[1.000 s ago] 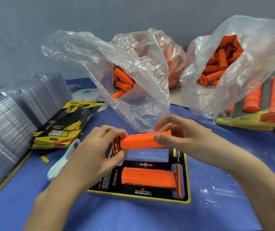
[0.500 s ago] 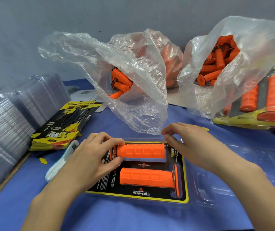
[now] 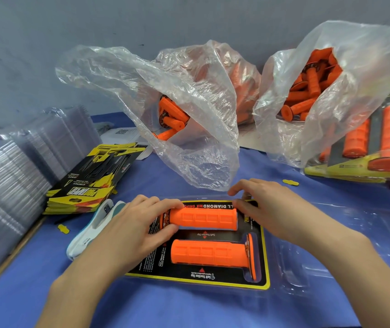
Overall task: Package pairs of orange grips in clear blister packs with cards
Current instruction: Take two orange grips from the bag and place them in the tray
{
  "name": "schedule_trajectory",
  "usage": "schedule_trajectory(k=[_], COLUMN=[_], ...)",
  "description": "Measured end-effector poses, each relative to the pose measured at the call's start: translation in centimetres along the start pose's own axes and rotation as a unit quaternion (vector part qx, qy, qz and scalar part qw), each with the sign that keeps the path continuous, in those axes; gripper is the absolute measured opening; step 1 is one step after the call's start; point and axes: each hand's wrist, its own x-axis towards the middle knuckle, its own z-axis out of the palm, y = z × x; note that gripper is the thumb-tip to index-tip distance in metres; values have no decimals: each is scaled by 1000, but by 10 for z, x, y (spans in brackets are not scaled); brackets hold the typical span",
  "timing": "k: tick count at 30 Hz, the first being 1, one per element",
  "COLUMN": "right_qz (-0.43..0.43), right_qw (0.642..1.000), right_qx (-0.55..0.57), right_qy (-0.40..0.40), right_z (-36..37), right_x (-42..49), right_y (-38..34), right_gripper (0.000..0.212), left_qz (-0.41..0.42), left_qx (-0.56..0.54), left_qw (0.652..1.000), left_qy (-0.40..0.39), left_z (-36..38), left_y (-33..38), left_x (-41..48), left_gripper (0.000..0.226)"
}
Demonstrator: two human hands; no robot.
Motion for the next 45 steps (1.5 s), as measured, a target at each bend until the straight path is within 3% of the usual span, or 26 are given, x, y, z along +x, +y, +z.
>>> schedule_trajectory(k=[7, 14, 25, 30, 34, 40, 43, 45], right_qz=[-12, -10, -12, -38, -56, 18, 117, 224], right_qw=[1000, 1000, 1000, 989, 949, 886, 810, 717], right_qx=[4, 3, -5, 59, 191, 396, 532, 632], right_qy=[8, 13, 16, 130, 244, 241, 216, 191], right_z=[3, 5, 4, -5, -7, 9, 22, 29], right_x=[1, 1, -1, -6, -36, -119, -144, -151], right_y=[3, 3, 1, -4, -17, -34, -43, -51], right_gripper=[24, 24, 32, 39, 23, 17, 33, 30], left_qz=[-37, -47, -44, -96, -141, -216, -269, -304], left_qx=[-7, -5, -13, -12, -10, -90, -136, -196], left_qw=[999, 997, 997, 992, 983, 956, 938, 921], left_qy=[-2, 54, 54, 84, 116, 175, 172, 144], left_z=[3, -5, -10, -13, -10, -7, -5, -4], left_y=[-8, -8, 0, -10, -17, -15, -14, -14], left_x=[-2, 0, 1, 0, -5, -29, -42, -46], left_gripper=[55, 44, 45, 43, 29, 14, 10, 13])
